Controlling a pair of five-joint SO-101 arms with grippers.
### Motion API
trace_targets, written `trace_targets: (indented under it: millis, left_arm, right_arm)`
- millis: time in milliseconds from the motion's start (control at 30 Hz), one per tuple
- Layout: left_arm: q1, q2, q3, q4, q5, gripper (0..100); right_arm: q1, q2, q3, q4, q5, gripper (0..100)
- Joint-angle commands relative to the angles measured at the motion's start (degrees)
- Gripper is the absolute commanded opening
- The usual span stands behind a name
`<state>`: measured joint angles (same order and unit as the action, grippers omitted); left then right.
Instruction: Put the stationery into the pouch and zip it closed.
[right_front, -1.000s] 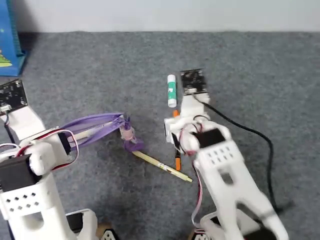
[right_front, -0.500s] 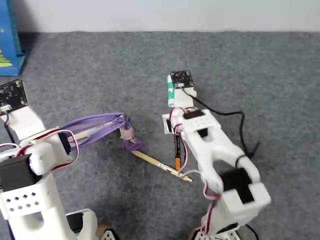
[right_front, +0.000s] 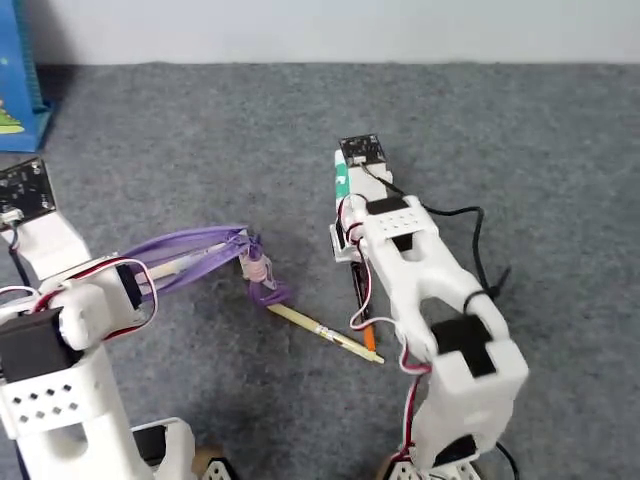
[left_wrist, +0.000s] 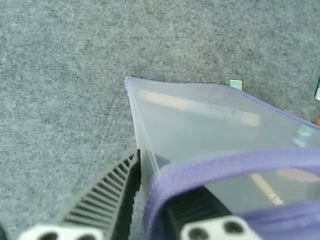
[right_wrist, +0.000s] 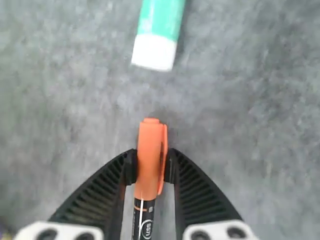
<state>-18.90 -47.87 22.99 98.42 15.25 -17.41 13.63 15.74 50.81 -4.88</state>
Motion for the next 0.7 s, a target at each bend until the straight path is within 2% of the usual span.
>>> trace_targets:
  millis: [0,167,367,500,667]
  left_arm:
    - [0.09,0.00,-0.31,0.35,0.44,1]
    - [0.09,0.00,-0.31,0.35,0.44,1]
    - [0.09,0.00,-0.31,0.35,0.44,1]
    - [0.09,0.00,-0.31,0.35,0.44,1]
    - [0.09,0.00,-0.31,0.35,0.44,1]
  right_arm:
    - [-0.04,-12.09,-1.85,7.69,0.70,0.7]
    - [-0.48,-28.35,-1.76,17.01,-0.53,0.7]
    - [-6.11,-49.71,-1.85,24.13,-0.79,0.7]
    - [-12.26,-61.14,-1.85,23.87,-0.79,0.7]
    - [-19.38,-68.53,-1.76,18.24,-0.97,0.7]
